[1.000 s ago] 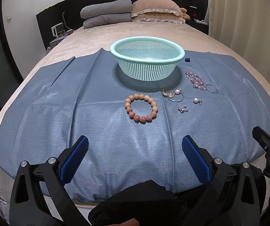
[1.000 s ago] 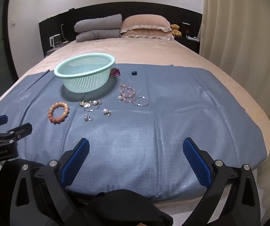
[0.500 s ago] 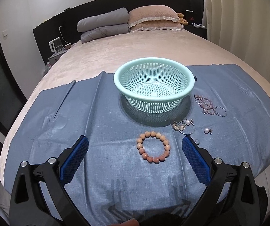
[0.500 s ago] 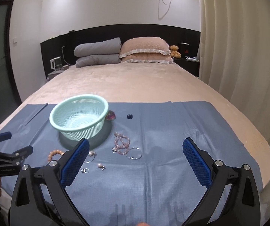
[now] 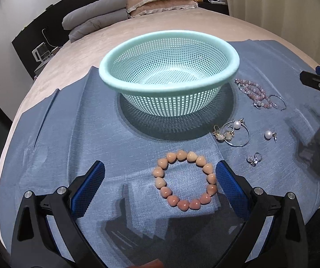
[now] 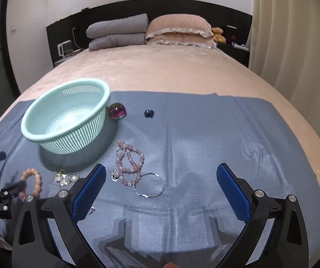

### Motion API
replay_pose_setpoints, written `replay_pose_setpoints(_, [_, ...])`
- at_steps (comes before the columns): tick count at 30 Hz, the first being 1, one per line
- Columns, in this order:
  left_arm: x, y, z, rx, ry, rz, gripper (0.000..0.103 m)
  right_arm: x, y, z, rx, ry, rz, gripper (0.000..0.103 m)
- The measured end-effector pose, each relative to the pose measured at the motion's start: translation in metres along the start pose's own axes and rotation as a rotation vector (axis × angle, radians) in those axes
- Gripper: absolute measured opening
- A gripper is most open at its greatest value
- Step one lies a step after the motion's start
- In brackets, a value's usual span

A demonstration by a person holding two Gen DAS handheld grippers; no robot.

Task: Organize jewelry
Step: 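Grasp the peach beaded bracelet with the left tool while the right tool grasps the silver hoop earring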

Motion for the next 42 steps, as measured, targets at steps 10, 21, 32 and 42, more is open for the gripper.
replay_pose_setpoints(10, [-0.004,0.038,-0.012,-0.008,-0.017,-0.060,0.099,-0.023,0.059,-0.025,-0.110,-0.033,0.047,0.095])
replay_pose_setpoints(21, [-0.005,0.041,-0.025,0.103,-0.049,-0.099,0.099,-0.027,0.074,-0.039,-0.135,-0.036,0.043,0.096])
replay_pose_setpoints(32, [0.001,0.027,-0.029,0.111,-0.031,-0.148,0.024,-0.021,0.059,-0.040,-0.095,-0.001,0.089,0.041])
replay_pose_setpoints(42, [-0.002,0.003,-0.030,0.092,-0.047,-0.160,0.020,-0.006,0.031,-0.041,-0.081,0.034,0.113,0.041])
Point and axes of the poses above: each gripper's, at about its wrist camera, not at the fingertips, and y roughly the way its jaws point, x to its right, z to its top, the point moved 3 cm from there along y, roughly the way its jaws point, and after that the axes turned 10 degrees about -z, right-handed, at the moved point
